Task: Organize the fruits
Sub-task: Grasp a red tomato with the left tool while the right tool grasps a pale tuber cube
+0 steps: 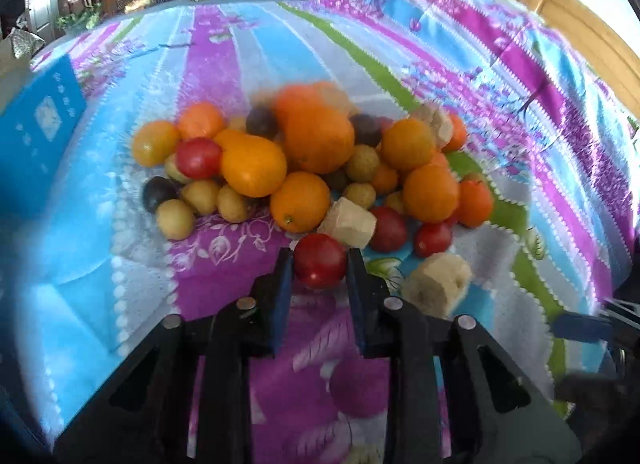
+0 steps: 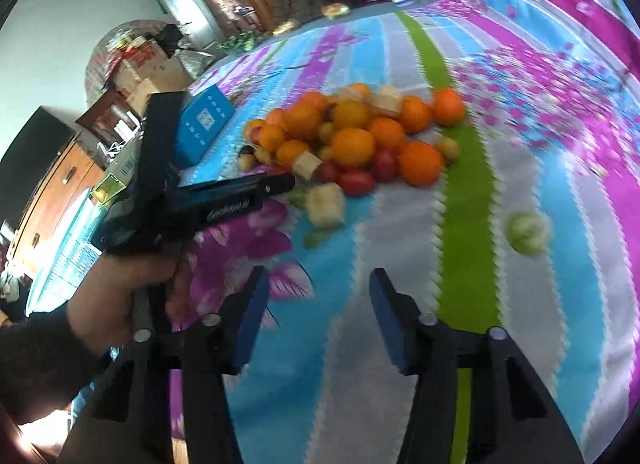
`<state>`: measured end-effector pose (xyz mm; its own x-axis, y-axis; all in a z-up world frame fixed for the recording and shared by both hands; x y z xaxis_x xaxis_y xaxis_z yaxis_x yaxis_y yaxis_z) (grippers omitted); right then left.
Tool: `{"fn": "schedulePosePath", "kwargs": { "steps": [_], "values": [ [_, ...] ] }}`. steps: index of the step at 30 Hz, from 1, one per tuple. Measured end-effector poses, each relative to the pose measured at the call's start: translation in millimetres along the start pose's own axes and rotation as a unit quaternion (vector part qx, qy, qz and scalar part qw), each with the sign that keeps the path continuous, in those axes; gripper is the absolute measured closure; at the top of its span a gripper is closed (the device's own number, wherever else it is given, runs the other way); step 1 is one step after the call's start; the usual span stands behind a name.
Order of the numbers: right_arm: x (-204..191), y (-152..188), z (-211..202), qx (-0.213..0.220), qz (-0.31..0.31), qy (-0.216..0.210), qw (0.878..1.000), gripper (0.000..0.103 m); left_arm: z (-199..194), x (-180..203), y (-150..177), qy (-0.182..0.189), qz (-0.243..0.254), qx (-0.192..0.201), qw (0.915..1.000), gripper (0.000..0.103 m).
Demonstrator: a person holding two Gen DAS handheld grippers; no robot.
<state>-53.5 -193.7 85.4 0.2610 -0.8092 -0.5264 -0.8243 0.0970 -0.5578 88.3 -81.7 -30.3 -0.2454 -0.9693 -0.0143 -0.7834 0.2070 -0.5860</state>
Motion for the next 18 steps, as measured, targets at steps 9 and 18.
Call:
{"fn": "schedulePosePath", "kwargs": {
  "steps": [9,18],
  "values": [
    [6,-36,57,-0.009,-0.034,0.028,0.999,0.049,-28,-22,2,0.002,-0.027,0.017,0.9995,0.076],
    [24,-35,90,-0.041,-0.050,0.076,0.995,0.068,-31,-21,2,0.009,-0.038,0.016,0.9991,0.076]
  ]
}}
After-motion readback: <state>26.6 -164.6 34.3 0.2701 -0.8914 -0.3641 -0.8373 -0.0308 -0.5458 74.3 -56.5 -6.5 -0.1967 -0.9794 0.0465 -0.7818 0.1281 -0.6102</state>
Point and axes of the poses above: each gripper's, at about its wrist camera, not at the fingertips, and z roughly the way its jaws point, x to its right, y to its underside, the point moved 7 cm from there along z, roughly the way its jaws point, and after that the axes turned 14 degrees about -y, right-handed, at the moved point
